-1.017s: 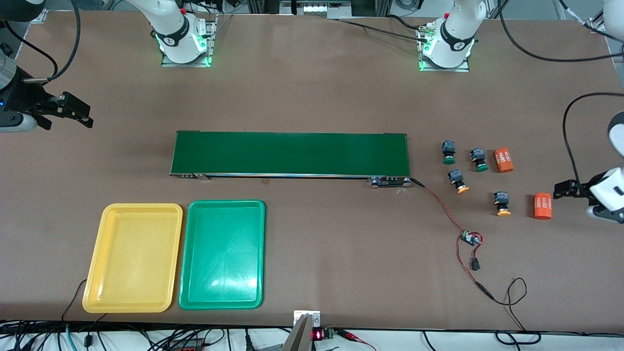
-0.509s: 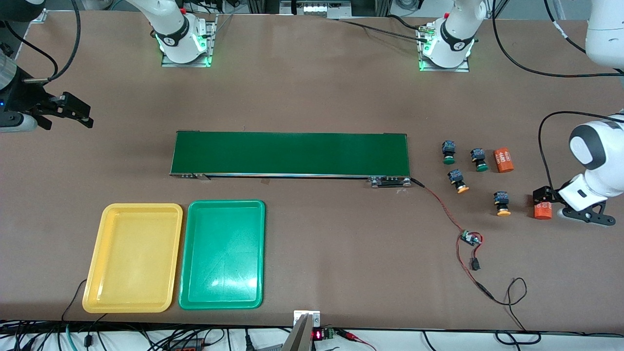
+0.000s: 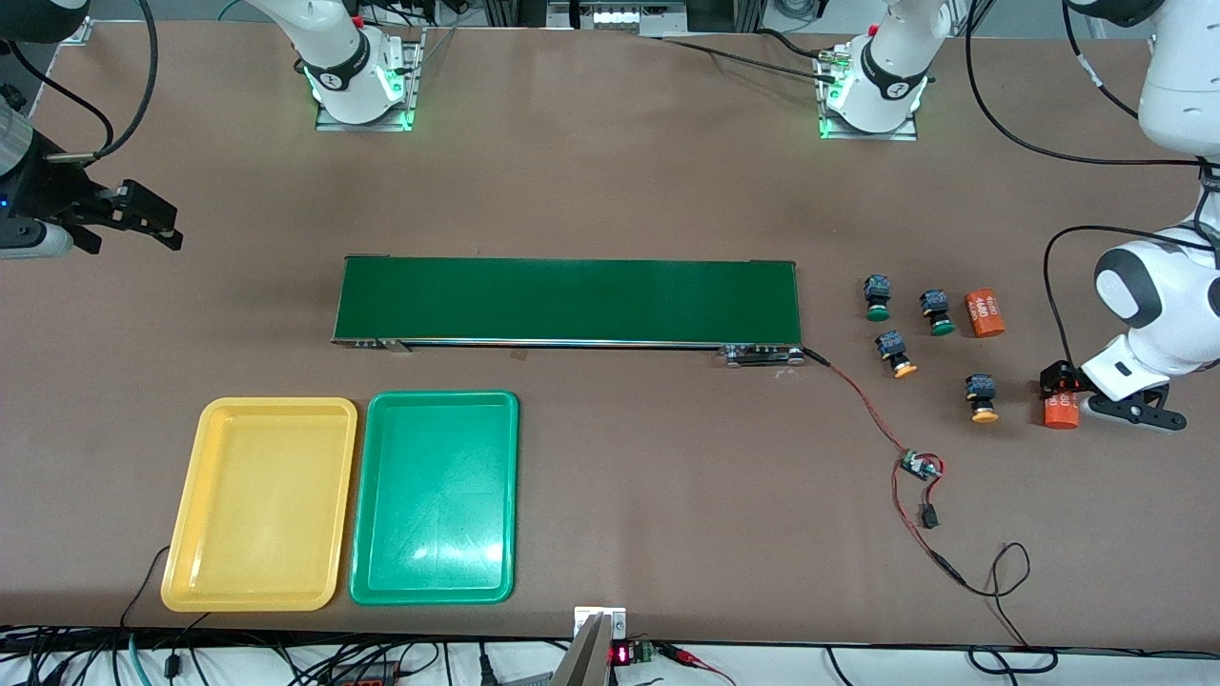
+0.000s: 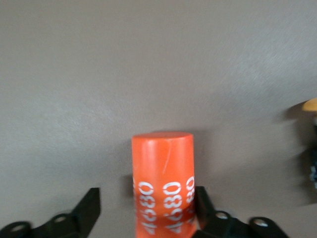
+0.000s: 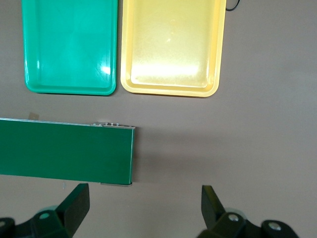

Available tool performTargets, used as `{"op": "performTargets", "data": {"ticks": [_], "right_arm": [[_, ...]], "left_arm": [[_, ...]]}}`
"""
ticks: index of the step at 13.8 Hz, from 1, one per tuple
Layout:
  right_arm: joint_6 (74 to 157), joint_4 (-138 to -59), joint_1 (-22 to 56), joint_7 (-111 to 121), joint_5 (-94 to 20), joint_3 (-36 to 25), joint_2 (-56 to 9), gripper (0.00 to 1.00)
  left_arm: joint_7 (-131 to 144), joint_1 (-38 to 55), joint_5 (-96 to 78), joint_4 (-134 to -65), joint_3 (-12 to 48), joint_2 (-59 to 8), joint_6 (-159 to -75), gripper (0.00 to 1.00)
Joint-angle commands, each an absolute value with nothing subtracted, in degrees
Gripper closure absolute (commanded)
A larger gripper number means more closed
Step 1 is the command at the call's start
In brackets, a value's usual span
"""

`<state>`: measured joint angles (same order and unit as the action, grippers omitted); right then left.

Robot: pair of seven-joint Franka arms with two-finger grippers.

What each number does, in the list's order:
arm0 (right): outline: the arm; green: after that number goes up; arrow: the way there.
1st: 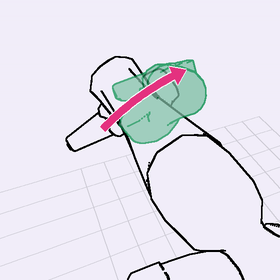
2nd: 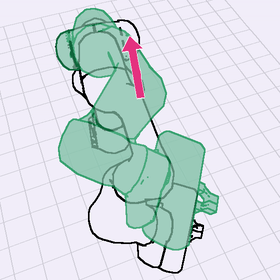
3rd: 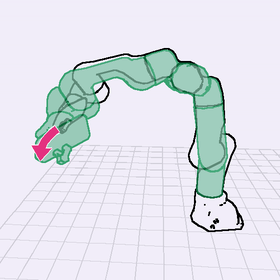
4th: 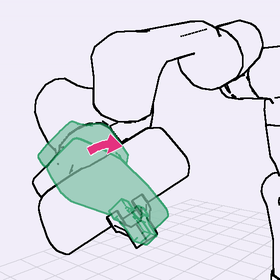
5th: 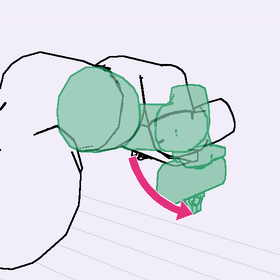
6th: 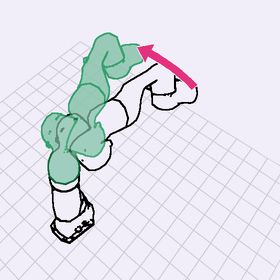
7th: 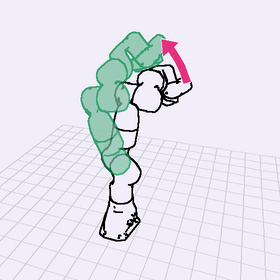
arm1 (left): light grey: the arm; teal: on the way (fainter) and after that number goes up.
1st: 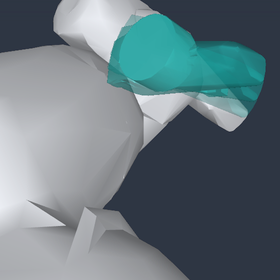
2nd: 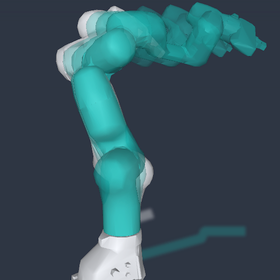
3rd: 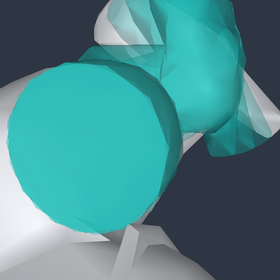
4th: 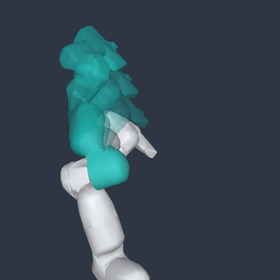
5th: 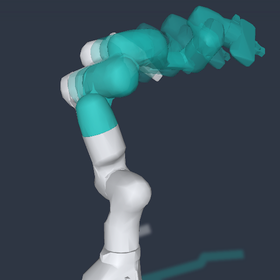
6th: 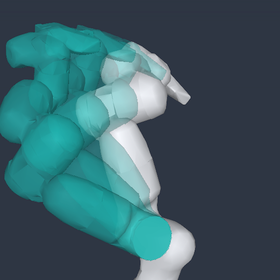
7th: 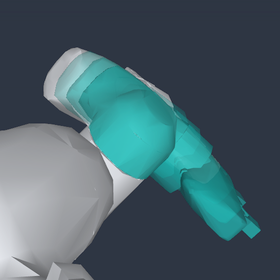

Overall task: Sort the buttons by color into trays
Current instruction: 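Reach the left gripper to the orange cylinder and grasp it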

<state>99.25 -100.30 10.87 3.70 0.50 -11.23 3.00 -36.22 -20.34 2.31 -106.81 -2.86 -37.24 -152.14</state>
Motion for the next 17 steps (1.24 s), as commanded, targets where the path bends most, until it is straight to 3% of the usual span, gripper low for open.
{"op": "performTargets", "data": {"ticks": [1, 4, 9, 11, 14, 17], "right_arm": [[99.8, -101.2, 11.1, 2.9, 0.6, -11.1, 3.9, 0.0], [99.8, -101.2, 11.0, 2.9, 0.5, -11.1, 3.7, 0.0], [99.8, -101.2, 11.1, 2.9, 0.6, -11.1, 3.7, 0.0], [99.8, -101.2, 11.1, 2.9, 0.5, -11.1, 3.7, 0.0], [99.8, -101.2, 11.1, 2.9, 0.5, -11.1, 3.7, 0.0], [99.8, -101.2, 11.0, 2.9, 0.5, -11.1, 3.7, 0.0]], "left_arm": [[-37.3, -21.0, 3.1, -106.7, -1.8, -37.4, -152.7, 0.72], [-38.4, -21.5, 3.1, -106.6, -1.8, -37.0, -152.1, 0.8], [-42.2, -21.4, 3.2, -104.7, 1.8, -32.4, -145.0, 0.8], [-43.1, -21.4, 3.2, -102.9, 3.5, -30.4, -139.3, 0.78], [-49.4, -21.1, 2.9, -96.5, 6.3, -29.9, -121.3, 0.81], [-57.8, -21.1, 2.5, -94.0, 10.3, -29.7, -115.2, 0.86]]}}
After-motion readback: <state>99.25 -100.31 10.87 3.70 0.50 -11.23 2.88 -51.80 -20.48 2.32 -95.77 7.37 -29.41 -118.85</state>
